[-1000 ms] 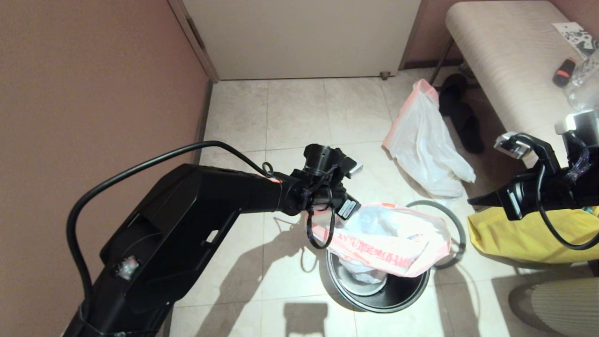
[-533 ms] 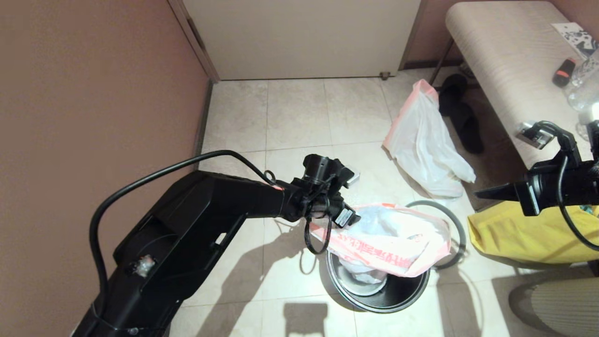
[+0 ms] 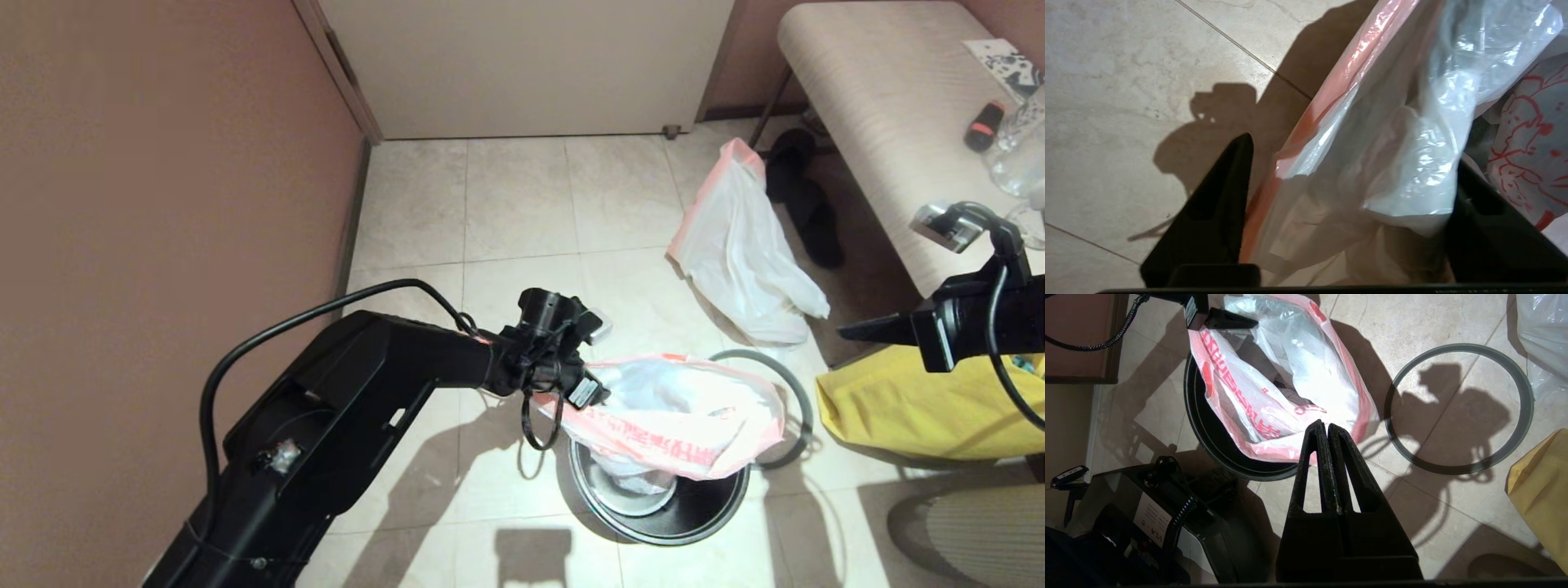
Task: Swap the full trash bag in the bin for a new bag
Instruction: Put the new garbage bag on the trash can
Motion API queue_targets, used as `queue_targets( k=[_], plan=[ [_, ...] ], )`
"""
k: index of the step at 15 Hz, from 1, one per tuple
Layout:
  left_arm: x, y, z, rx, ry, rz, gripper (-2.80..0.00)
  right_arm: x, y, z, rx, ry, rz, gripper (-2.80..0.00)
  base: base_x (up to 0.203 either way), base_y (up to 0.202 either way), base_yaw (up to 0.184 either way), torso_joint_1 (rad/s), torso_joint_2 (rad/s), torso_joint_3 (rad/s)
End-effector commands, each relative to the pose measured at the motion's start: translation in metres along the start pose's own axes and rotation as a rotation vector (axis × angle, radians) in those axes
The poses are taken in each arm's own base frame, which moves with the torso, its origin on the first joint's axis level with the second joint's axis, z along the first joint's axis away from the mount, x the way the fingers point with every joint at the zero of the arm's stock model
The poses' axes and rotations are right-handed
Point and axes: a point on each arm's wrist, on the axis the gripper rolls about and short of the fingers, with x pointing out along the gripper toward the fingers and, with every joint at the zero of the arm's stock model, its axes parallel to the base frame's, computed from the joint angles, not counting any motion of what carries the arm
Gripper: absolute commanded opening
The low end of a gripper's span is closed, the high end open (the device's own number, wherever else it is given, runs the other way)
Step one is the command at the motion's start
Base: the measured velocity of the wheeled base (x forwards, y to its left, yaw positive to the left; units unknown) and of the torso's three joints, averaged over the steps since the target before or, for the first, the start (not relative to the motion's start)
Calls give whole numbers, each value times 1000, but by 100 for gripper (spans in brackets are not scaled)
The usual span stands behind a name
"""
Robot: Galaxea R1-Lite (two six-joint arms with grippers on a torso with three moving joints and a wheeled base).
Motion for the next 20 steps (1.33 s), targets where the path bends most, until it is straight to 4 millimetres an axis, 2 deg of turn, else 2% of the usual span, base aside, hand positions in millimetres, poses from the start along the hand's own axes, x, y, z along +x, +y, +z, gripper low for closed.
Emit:
queue_targets(
  k=[1, 8, 12, 13, 16, 20],
  plan=[
    [3, 3, -4, -4, 6, -4, -280, 1, 0, 0, 0, 2, 5, -280, 0, 0, 0, 0, 0, 0],
    [-9, 7, 6, -12, -20, 5, -280, 3, 0, -1, 1, 5, 10, -280, 0, 0, 0, 0, 0, 0],
    [-33, 2, 28, -125, -62, 1, -280, 4, 0, -1, 2, 5, 17, -280, 0, 0, 0, 0, 0, 0],
    [-38, -4, 27, -149, -47, -8, -280, 7, -2, -2, 8, 4, 38, -280, 0, 0, 0, 0, 0, 0],
    [-41, -15, 17, -208, -17, 1, -280, 28, -13, -10, 50, 14, 111, -280, 0, 0, 0, 0, 0, 0],
    [-32, -26, -2, -270, -45, 6, -280, 74, -30, -26, 108, 38, 166, -280, 0, 0, 0, 0, 0, 0]
  ],
)
